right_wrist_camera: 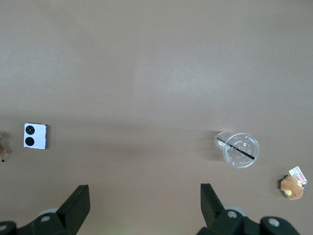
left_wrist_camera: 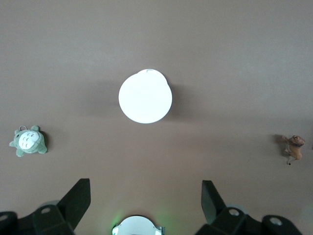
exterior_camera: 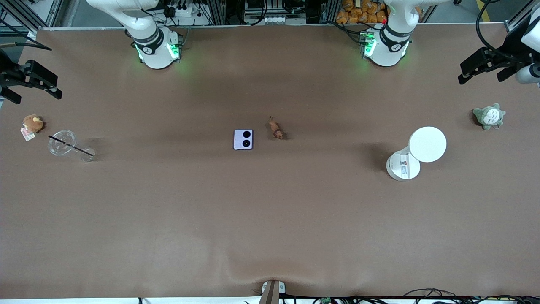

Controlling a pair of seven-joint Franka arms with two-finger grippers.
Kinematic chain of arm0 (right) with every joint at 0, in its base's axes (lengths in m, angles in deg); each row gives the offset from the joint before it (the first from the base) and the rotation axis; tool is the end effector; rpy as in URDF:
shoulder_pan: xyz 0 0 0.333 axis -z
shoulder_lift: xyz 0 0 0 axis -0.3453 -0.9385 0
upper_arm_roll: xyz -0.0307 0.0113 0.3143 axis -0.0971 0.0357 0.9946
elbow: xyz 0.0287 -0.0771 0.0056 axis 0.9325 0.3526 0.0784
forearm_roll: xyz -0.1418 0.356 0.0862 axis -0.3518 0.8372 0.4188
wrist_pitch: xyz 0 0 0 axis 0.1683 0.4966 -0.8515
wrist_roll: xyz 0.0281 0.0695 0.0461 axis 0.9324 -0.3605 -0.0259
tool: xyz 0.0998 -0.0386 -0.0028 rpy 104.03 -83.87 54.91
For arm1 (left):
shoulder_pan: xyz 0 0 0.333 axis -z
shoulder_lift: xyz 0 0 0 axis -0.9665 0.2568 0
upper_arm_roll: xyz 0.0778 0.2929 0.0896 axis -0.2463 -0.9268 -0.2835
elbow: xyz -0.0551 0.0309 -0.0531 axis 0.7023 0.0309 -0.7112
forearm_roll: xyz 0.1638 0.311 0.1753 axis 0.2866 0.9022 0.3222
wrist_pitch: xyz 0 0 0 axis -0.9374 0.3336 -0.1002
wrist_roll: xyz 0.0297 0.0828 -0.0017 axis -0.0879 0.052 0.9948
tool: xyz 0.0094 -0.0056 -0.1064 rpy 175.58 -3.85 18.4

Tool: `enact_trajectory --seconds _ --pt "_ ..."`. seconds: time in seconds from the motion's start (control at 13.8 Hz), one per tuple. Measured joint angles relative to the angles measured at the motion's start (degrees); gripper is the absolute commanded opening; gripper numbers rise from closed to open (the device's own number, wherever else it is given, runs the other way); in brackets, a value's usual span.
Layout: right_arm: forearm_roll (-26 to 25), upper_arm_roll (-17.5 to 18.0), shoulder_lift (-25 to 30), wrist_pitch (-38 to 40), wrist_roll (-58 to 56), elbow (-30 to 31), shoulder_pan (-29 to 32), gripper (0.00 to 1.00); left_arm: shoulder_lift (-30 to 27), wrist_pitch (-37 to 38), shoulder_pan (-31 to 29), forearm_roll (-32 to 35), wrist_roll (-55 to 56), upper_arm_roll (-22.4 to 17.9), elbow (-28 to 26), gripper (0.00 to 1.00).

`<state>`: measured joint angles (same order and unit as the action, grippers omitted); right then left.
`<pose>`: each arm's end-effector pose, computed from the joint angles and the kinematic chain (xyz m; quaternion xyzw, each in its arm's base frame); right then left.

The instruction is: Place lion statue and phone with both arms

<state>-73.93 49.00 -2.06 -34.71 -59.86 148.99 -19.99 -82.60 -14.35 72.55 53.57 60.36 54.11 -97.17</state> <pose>0.5237 -0.0028 0.6717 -0.9981 -0.0612 -0.0094 0.0055 0.4925 -0.0392 0.6685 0.9992 0.0397 -0.0030 0.0016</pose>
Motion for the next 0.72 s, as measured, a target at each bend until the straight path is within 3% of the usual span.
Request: enact_trajectory --seconds 0.72 --pt "0.0 -0.1 -0.1 0.3 0.6 0.1 0.0 1.00 2.3 0.2 -0.1 0.0 0.0 -0.1 0.4 1.00"
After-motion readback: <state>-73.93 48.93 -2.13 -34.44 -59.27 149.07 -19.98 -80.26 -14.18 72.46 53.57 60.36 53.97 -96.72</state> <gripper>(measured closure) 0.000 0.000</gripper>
